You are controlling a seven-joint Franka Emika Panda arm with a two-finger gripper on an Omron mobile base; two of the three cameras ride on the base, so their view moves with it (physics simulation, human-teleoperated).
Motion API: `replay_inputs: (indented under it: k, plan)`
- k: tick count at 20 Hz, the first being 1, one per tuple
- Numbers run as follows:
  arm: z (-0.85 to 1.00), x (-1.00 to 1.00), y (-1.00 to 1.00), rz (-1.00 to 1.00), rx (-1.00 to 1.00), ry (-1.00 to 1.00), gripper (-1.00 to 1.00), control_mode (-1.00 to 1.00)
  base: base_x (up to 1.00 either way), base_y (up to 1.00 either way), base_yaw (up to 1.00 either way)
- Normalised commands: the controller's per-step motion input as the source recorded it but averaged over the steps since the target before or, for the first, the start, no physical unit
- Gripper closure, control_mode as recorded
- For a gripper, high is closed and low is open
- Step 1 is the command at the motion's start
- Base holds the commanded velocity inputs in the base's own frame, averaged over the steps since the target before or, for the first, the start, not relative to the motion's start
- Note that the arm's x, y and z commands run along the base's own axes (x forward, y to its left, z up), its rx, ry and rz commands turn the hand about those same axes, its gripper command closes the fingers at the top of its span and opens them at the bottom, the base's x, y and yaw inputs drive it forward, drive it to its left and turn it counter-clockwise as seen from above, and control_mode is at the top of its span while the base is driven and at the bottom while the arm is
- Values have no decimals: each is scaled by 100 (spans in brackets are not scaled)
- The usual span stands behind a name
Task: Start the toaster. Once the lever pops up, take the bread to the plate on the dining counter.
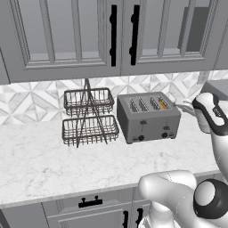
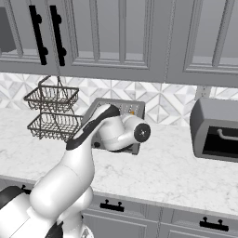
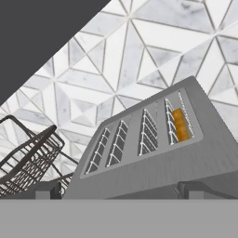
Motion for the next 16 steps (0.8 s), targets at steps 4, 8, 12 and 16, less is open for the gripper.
replay_inputs:
  k: [4,8,12,16]
  plan:
    - [0,0,0,0,0,0,-100,-100,0,0,0]
    - [0,0,0,0,0,0,-100,-100,0,0,0]
    - [0,0,0,0,0,0,-100,-100,0,0,0]
    - [0,0,0,0,0,0,-100,-100,0,0,0]
